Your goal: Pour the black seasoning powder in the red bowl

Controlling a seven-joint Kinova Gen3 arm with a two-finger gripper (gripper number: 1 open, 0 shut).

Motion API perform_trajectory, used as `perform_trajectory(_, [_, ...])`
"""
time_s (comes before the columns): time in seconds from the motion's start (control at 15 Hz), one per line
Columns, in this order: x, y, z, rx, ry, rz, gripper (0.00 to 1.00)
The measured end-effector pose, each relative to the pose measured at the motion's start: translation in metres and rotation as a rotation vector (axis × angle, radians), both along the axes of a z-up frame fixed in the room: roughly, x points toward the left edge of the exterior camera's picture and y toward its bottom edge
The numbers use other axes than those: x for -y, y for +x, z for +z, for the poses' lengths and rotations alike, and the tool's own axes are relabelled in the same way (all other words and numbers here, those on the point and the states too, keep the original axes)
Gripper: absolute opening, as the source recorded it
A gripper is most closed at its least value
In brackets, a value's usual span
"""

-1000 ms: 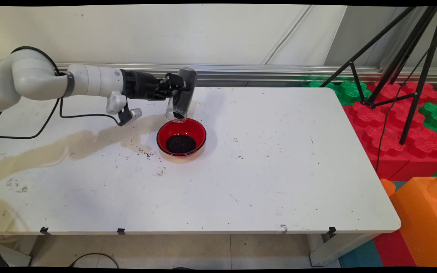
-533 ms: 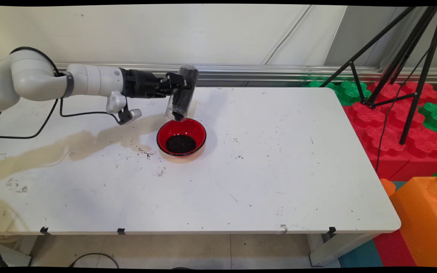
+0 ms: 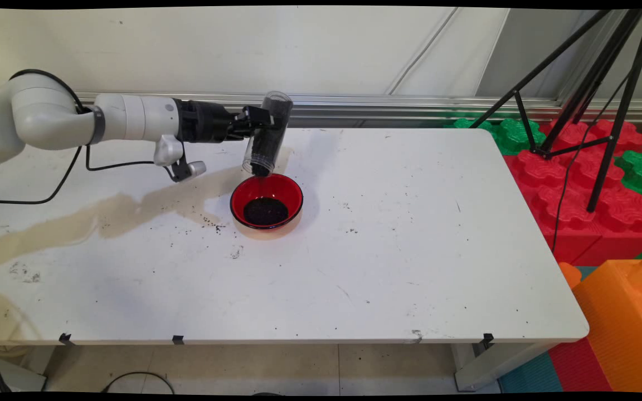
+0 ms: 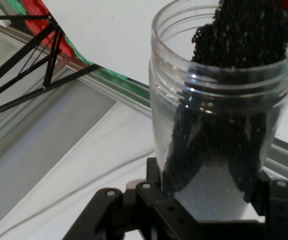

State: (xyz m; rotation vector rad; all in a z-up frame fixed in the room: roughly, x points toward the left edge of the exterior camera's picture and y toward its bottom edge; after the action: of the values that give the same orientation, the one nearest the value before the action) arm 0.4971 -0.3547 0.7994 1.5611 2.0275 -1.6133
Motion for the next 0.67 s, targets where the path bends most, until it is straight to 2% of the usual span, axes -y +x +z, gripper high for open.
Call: perform_trajectory(0.67, [-0.003, -0.0017, 0.0045, 0.027, -0.043, -0.024, 0.0])
